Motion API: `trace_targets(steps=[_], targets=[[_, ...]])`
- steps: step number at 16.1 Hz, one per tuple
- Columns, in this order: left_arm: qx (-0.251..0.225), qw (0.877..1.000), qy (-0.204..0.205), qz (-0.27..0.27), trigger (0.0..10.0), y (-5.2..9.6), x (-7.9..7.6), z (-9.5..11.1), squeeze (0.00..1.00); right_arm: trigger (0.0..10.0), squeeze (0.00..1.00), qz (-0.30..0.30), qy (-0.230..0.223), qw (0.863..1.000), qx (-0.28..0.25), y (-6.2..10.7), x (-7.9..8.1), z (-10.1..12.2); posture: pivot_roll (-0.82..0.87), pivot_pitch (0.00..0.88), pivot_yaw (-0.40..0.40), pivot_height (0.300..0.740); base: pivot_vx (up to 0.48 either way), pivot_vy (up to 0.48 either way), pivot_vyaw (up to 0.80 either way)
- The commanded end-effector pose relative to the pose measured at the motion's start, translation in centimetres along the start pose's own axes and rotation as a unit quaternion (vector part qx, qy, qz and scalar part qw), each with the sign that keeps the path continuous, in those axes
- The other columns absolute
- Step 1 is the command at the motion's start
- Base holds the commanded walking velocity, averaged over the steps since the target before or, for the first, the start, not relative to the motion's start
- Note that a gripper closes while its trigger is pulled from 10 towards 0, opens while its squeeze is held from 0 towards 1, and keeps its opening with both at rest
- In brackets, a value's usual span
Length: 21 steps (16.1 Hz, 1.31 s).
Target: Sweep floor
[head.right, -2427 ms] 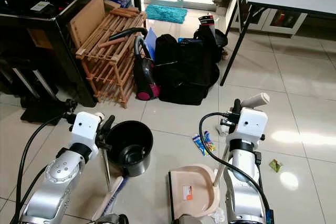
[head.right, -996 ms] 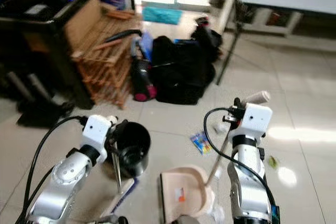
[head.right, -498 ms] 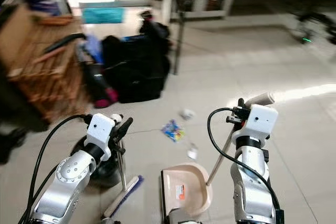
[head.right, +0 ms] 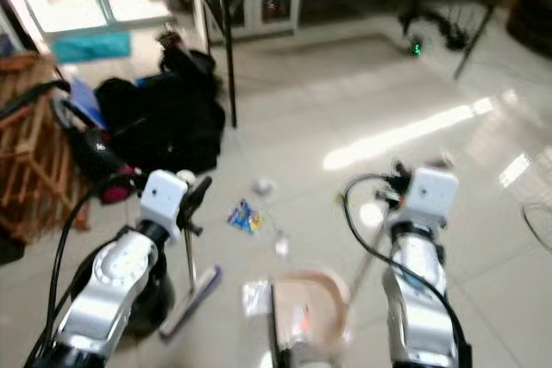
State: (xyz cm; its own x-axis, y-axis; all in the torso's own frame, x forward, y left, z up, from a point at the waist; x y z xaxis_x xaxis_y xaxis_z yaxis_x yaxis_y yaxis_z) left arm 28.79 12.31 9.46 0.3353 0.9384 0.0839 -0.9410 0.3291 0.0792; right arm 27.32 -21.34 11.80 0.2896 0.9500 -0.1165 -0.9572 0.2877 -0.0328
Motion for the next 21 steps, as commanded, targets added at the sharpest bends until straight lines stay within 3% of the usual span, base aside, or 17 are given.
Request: trace_targets(steps=[1,3,9,12,17,18,21], targets=[[-0.006,1.0,0.002,0.002,10.0,-0.3,-0.2,0.4,0.0,10.0,0.0,0.009,-0.002,1.0,-0.022,-0.3,0.3,1.3,-0.07,0.089,-0.006,0.74,0.0,0.0,-0.8],[-0.006,1.0,-0.002,0.004,10.0,-0.2,-0.4,0.4,0.0,10.0,0.0,0.031,0.013,0.999,-0.026,-0.4,0.6,1.8,-0.08,0.096,-0.014,0.74,0.0,0.0,0.0],[-0.019,0.999,-0.005,0.047,10.0,0.2,0.3,0.8,0.0,10.0,0.0,0.071,-0.012,0.997,-0.04,-0.3,1.6,2.6,-0.07,0.109,-0.034,0.74,0.0,0.0,0.0],[-0.036,0.997,-0.014,0.067,10.0,0.1,1.0,1.8,0.0,10.0,0.0,0.064,-0.04,0.997,-0.028,-0.2,1.8,2.2,-0.07,0.109,-0.028,0.74,0.0,-0.409,0.0],[-0.037,0.997,-0.018,0.067,10.0,-0.3,1.1,2.1,0.0,10.0,0.0,0.075,-0.017,0.996,-0.034,0.0,2.1,2.4,-0.07,0.106,-0.014,0.74,0.0,-0.48,0.0],[-0.034,0.997,-0.002,0.071,10.0,-0.4,1.1,2.1,0.0,10.0,0.0,0.076,-0.009,0.997,-0.033,0.0,2.1,2.3,-0.08,0.106,-0.013,0.74,0.0,-0.48,0.8],[-0.035,0.997,-0.003,0.069,10.0,-0.4,1.0,2.1,0.0,10.0,0.0,0.071,-0.035,0.996,-0.029,0.1,2.1,2.2,-0.07,0.098,-0.013,0.74,0.0,-0.48,0.53]])
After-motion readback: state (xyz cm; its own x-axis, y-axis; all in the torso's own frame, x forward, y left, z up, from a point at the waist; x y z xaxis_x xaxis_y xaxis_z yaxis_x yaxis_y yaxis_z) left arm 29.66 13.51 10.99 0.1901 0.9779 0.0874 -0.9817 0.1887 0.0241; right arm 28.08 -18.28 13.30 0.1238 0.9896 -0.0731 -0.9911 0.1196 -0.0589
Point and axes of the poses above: a point about 5 cm out from each wrist's last joint towards the gripper, its own y axis pointing back from the gripper into the wrist, its own z axis along the axis of the wrist's last joint, x = y × z, the point moved 1 cm from there along -y, pointing out of the wrist towards the gripper, and after that the axes turned 7 degrees about y, right-handed, at the moved point
